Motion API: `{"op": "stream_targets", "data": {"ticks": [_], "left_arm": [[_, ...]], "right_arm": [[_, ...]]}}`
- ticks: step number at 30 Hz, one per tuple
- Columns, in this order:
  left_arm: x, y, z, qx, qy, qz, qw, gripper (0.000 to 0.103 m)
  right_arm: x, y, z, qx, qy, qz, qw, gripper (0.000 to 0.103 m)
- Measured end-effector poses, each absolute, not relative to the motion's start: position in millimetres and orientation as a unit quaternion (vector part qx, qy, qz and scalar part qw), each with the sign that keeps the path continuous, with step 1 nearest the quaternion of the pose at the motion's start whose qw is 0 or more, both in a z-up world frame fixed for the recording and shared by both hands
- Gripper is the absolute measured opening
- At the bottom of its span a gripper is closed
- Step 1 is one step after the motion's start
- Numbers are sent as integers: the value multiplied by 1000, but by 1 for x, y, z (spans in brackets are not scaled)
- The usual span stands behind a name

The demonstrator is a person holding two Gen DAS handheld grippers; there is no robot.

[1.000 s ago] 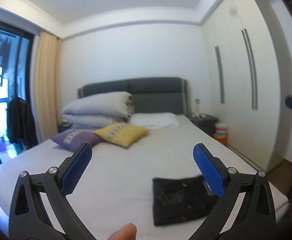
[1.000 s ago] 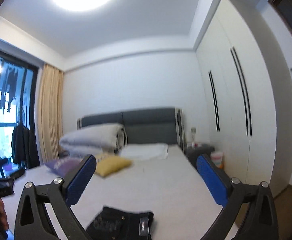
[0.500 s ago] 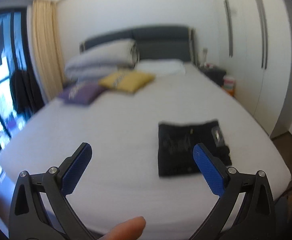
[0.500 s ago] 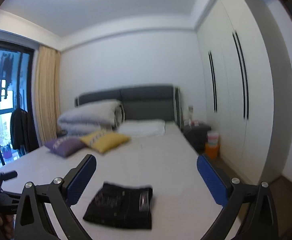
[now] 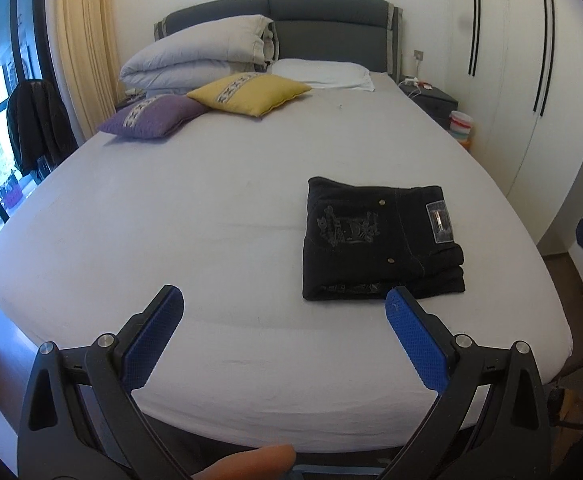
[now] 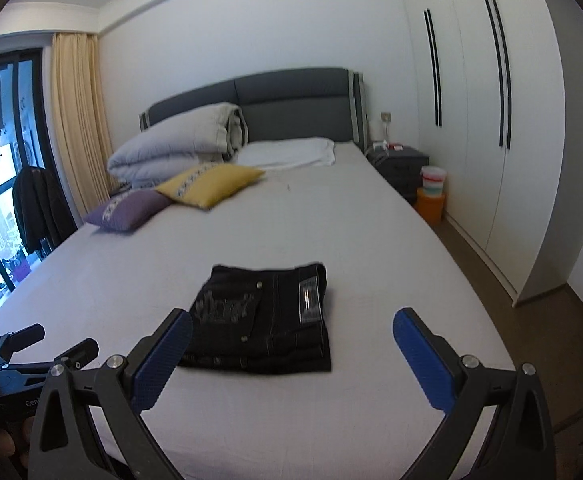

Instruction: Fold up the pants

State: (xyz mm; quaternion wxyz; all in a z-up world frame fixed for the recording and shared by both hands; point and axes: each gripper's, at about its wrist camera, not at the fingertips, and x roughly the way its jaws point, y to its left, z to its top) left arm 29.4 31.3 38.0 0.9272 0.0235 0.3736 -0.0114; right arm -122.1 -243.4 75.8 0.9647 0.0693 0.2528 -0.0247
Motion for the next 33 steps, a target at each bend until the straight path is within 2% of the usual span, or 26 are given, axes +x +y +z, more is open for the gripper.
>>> {"op": "stream_targets", "data": {"ticks": [33], "left_arm": [[46, 29, 5, 17, 416, -15, 909, 103]], "right_arm": [[-119, -227, 58, 61, 318, -20, 946, 103]]}}
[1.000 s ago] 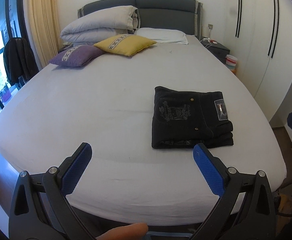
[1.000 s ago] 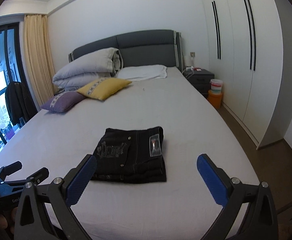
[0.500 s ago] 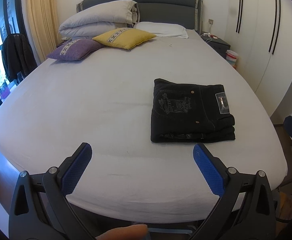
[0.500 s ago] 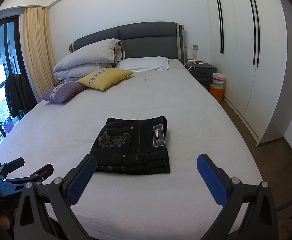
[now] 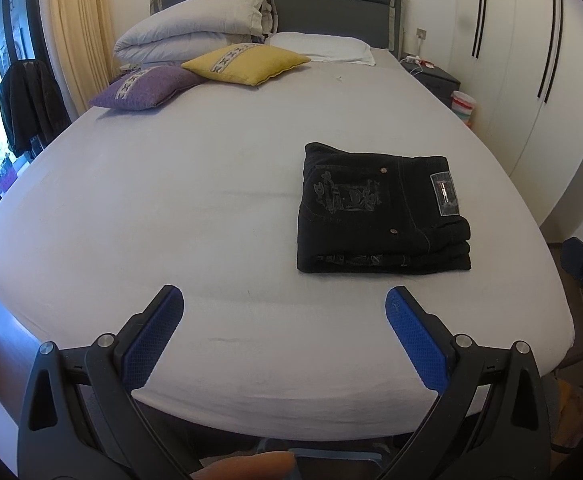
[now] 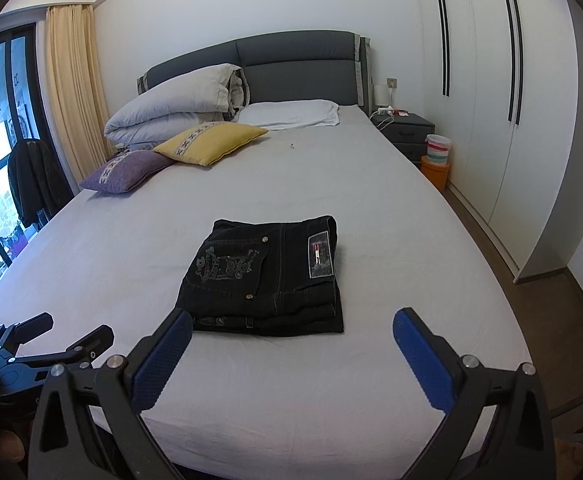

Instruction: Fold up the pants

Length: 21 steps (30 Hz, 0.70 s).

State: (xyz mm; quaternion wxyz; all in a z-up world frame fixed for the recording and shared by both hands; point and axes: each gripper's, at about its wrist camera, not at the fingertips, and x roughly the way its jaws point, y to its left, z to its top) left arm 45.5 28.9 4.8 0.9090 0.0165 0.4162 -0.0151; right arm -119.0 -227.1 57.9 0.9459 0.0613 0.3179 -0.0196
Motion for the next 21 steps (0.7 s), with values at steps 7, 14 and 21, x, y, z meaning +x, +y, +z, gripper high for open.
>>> {"op": "stream_targets", "data": {"ticks": [7, 14, 21], "left_arm": [[48, 30, 1, 14, 420, -15, 908, 103], [49, 29, 0, 12, 421, -15, 907, 103], [49, 29, 0, 12, 421, -15, 907, 103]], "right_arm": [[-118, -224, 57, 58, 324, -16, 944, 103], [-116, -222, 55, 56, 328, -14, 943, 103], [-117, -218, 54, 56, 331, -14, 942, 103]]}}
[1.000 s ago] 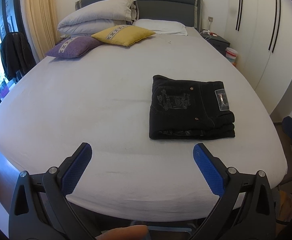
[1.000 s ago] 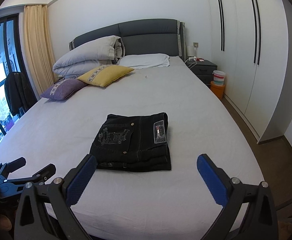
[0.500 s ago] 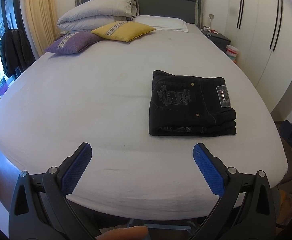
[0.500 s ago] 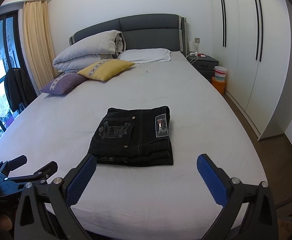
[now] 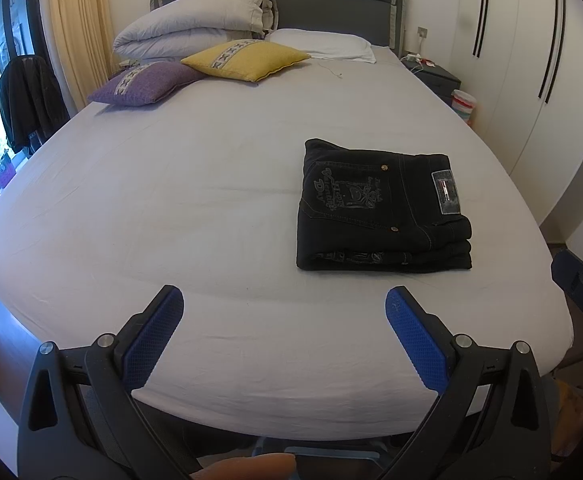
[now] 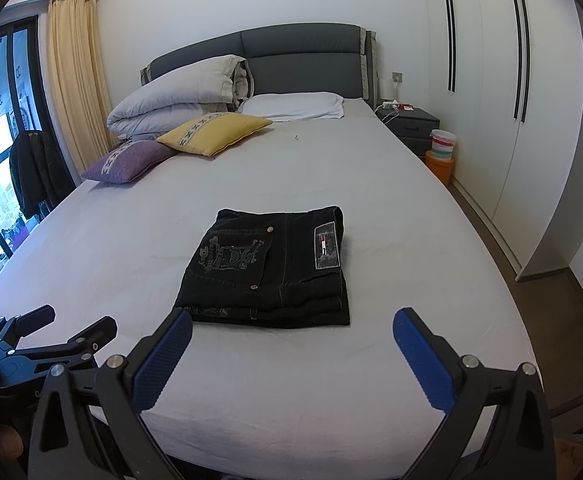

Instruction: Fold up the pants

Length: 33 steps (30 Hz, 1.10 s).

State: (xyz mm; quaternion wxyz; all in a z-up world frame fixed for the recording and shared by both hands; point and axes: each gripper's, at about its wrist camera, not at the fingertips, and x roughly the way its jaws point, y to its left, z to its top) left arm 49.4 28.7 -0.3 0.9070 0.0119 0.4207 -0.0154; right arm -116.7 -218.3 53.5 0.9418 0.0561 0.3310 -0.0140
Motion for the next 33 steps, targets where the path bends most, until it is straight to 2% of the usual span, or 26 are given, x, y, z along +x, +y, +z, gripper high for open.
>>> {"op": "stream_targets", "data": {"ticks": [33], "left_arm": [[49, 28, -2, 11, 423, -16, 906, 103]], "right_arm": [[-116, -216, 48, 58, 337, -12, 940, 103]]}}
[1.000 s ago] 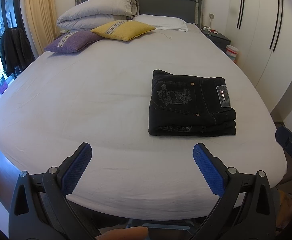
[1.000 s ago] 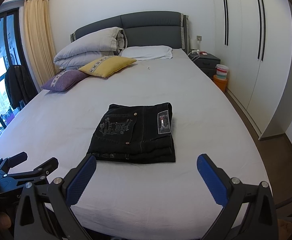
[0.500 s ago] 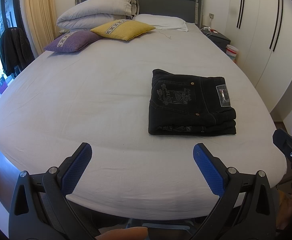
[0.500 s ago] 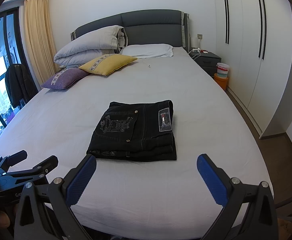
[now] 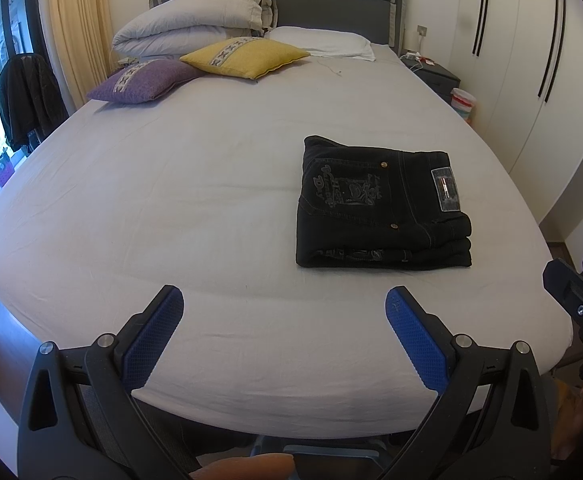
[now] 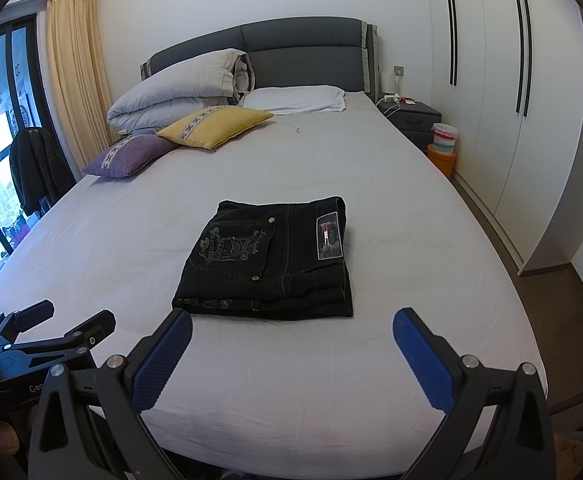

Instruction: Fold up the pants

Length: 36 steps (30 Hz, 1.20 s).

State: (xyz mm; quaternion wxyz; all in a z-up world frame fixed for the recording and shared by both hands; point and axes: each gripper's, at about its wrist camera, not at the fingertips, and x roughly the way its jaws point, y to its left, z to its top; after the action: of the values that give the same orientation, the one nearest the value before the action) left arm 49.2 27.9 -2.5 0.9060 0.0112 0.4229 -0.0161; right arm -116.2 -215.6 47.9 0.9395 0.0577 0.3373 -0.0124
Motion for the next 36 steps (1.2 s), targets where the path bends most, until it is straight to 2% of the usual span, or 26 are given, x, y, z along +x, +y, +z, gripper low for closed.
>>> {"op": "stream_targets", "data": {"ticks": [36], "left_arm": [[47, 27, -6, 8, 424, -20, 905, 103]], "right_arm": [[-118, -215, 44, 57, 341, -12, 938, 103]]}}
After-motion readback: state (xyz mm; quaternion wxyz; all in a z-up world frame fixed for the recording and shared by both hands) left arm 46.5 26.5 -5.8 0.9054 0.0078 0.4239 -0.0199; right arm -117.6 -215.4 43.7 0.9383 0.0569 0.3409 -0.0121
